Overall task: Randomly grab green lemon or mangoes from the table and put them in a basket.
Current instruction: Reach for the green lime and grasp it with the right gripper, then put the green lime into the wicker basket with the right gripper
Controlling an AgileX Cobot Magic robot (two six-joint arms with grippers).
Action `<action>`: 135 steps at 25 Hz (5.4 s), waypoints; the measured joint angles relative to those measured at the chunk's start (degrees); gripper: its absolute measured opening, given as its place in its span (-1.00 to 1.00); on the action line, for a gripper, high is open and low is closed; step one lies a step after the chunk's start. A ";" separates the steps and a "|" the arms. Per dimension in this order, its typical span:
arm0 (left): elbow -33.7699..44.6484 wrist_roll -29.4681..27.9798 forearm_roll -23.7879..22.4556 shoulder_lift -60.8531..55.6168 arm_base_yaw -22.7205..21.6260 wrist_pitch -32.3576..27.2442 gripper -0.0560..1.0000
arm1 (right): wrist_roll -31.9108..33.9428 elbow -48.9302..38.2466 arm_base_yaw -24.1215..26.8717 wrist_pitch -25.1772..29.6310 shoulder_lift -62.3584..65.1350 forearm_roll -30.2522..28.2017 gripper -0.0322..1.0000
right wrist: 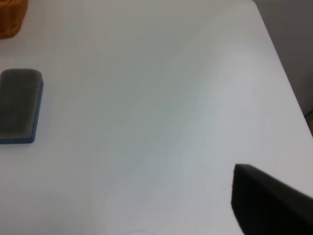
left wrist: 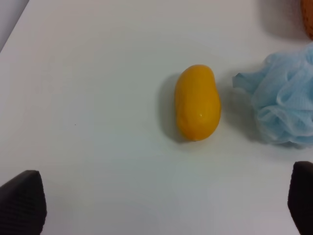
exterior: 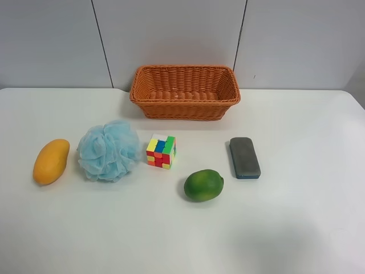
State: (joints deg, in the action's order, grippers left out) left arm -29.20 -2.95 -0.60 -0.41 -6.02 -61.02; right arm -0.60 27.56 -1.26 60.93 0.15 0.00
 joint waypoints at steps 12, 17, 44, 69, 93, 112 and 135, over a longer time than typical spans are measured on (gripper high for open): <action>0.00 0.00 0.00 0.00 0.00 0.00 0.99 | 0.60 0.00 0.00 0.00 0.00 -0.90 0.99; 0.00 0.00 0.00 0.00 0.00 0.00 0.99 | 2.63 0.44 0.00 -0.19 -0.24 -2.13 0.99; 0.00 0.00 0.00 0.00 0.00 0.00 0.99 | -16.09 32.38 -34.52 -28.22 -84.38 9.58 0.97; 0.00 0.00 0.00 0.00 0.00 0.00 0.99 | -26.41 42.97 -43.89 -3.73 -107.82 -5.39 0.88; 0.00 0.00 0.02 0.00 0.00 0.00 0.99 | -25.02 43.10 -43.96 -7.73 -114.42 -7.58 0.33; 0.00 0.00 0.02 0.00 0.00 0.00 0.99 | -22.88 54.00 -44.03 -6.10 -104.21 -11.95 0.33; 0.00 0.00 0.02 0.00 0.00 0.00 0.99 | 5.05 69.25 -30.83 -19.46 -120.59 -36.45 0.33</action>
State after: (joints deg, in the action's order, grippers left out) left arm -29.20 -2.95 -0.58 -0.41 -6.02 -61.02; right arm 4.45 96.81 -32.09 41.48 -120.44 -36.45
